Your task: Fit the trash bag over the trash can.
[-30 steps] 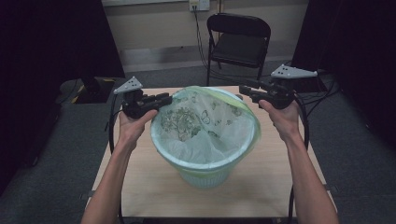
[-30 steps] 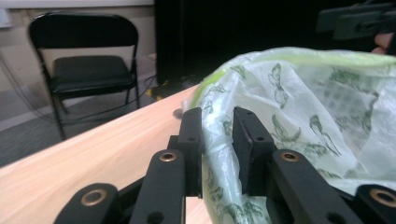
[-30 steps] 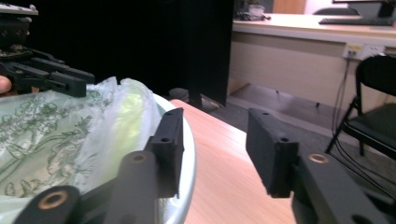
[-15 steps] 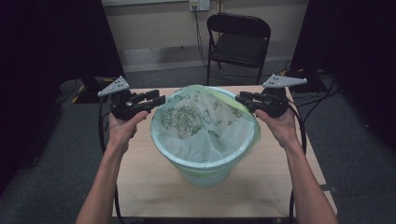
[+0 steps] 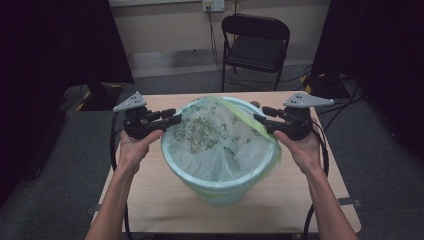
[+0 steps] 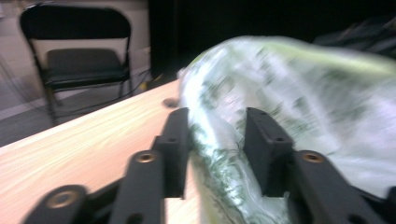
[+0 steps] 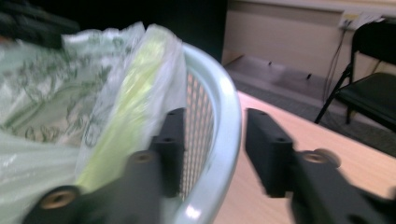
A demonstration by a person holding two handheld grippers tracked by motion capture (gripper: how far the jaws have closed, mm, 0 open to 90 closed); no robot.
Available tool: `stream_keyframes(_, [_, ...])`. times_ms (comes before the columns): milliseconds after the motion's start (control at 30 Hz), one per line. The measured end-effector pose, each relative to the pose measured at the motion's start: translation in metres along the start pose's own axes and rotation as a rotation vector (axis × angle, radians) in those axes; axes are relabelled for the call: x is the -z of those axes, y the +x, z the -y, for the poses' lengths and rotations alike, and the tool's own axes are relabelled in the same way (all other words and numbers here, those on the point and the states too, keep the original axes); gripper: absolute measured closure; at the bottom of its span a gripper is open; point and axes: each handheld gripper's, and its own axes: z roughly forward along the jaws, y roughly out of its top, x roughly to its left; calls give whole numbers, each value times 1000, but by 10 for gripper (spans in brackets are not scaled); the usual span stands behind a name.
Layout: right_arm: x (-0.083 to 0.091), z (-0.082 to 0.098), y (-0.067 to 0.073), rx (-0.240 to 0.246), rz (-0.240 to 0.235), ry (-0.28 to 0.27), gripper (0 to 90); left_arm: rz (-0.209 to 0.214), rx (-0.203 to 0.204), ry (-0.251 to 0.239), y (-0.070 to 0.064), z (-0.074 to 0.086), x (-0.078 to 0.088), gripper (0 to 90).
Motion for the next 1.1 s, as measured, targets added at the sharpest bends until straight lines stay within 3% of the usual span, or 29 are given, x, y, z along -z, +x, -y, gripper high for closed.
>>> stream_keyframes(67, [5, -7, -1, 10, -7, -30, 520, -6, 12, -9, 1, -1, -1, 664])
stream_keyframes(200, [14, -14, 8, 49, -53, -67, 474, -10, -13, 7, 5, -8, -13, 703])
stream_keyframes(300, [16, -14, 16, 64, -90, -57, 435, 3, 1, -9, 11, -12, -23, 729])
stream_keyframes(400, [20, -16, 20, 63, -71, -66, 427, 6, 3, -20, 14, -15, -30, 717])
stream_keyframes(567, [24, -20, 24, 75, -76, -76, 422, 11, 7, -19, 16, -14, -29, 683])
stream_keyframes(667, [27, -23, 25, 73, -90, -96, 424, 9, 2, -42, 11, -14, -18, 682])
stream_keyframes(733, [26, -22, 26, 75, -103, -78, 409, 3, -2, -46, 8, -14, -13, 680])
stream_keyframes(800, [19, -19, 30, 92, -95, -19, 409, 0, 0, -42, 4, -13, -12, 674])
stream_keyframes(867, [12, -16, 32, 127, -43, 18, 446, -10, -2, -39, 3, -12, -14, 667])
stream_keyframes(900, [10, -15, 31, 134, -41, 26, 470, -10, -1, -32, 4, -11, -16, 667])
stream_keyframes(1000, [8, -17, 25, 163, 2, 24, 632, -10, 4, -23, 6, -9, -20, 673])
stream_keyframes(1100, [5, -18, 19, 174, -3, 45, 767, -5, 9, -23, 9, -8, -22, 674])
